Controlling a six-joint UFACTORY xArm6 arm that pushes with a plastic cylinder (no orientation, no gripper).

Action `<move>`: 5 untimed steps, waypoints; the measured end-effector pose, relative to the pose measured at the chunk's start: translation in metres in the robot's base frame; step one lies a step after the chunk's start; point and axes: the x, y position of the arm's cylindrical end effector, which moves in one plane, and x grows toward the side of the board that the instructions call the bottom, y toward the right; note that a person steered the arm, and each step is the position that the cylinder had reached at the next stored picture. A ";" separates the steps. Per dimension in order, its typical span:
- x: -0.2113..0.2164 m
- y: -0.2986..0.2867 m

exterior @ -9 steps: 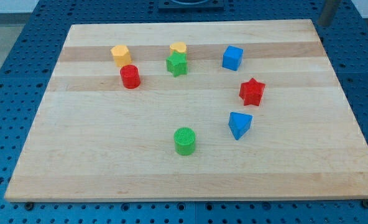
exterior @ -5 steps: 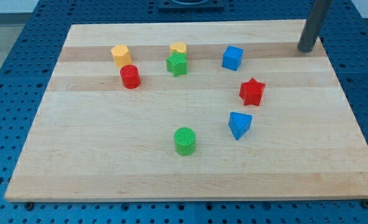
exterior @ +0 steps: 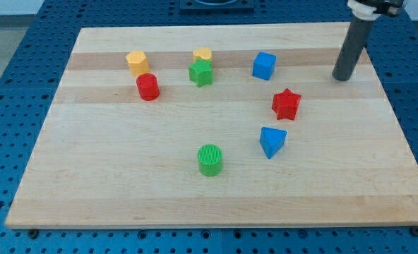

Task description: Slide the red star downwards of the board

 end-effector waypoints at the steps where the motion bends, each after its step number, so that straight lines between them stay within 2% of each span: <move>1: 0.000 0.000; 3: -0.012 -0.005; 5: -0.003 -0.064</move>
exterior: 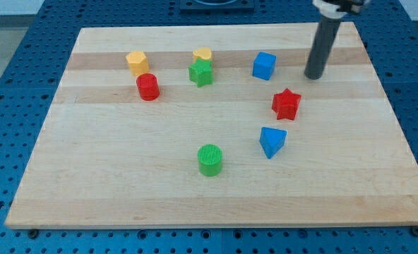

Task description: Slide the red star downwards of the board

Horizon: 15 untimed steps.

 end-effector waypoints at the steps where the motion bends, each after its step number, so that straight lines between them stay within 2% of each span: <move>1: 0.003 -0.026; 3: 0.035 -0.040; 5: 0.039 -0.081; 7: 0.072 -0.083; 10: 0.075 -0.078; 12: 0.063 -0.046; 15: 0.090 -0.015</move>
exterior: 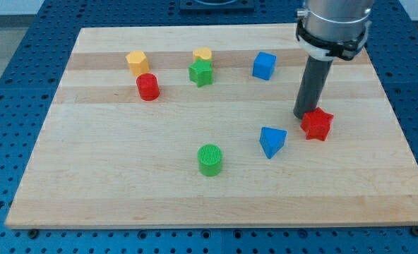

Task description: Slide the red star downwards of the board

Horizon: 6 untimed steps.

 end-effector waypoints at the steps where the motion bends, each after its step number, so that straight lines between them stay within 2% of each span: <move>1: -0.003 0.019; 5: 0.094 0.023; 6: 0.087 0.019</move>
